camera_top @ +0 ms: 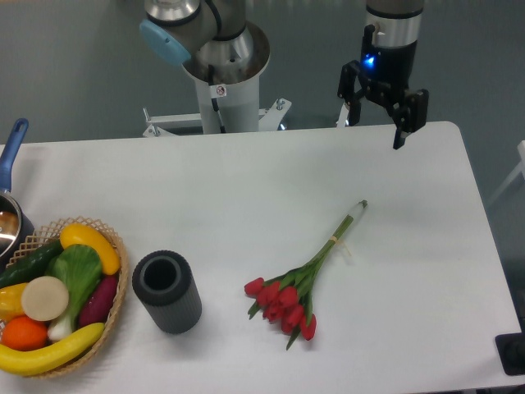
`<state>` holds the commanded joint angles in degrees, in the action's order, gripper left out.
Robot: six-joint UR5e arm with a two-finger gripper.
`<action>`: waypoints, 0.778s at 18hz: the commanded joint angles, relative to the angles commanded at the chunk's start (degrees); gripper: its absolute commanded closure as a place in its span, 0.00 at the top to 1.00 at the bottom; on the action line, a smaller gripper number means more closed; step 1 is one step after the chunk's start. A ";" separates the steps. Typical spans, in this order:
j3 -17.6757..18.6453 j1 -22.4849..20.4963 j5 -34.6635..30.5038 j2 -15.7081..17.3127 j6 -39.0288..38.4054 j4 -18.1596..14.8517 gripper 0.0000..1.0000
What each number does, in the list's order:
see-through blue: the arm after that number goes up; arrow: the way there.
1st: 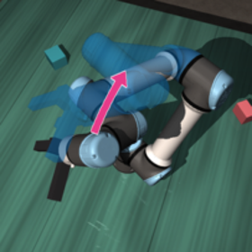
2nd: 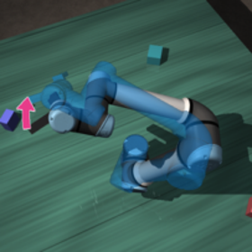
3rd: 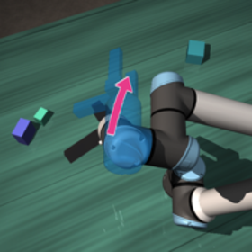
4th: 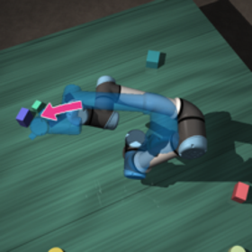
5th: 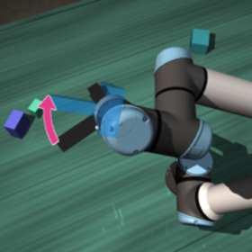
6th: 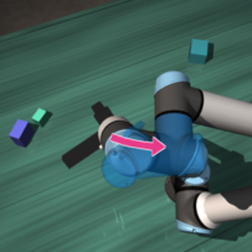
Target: Pick up the flowers from the table
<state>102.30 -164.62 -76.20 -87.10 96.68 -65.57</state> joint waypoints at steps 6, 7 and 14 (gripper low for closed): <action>0.00 0.44 0.00 -0.18 -0.88 -0.17 1.00; 0.17 0.61 0.00 -0.18 -1.84 -0.09 1.00; 0.44 4.30 -0.09 -2.55 -14.66 0.62 1.00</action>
<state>102.75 -160.32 -76.29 -89.64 82.02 -64.95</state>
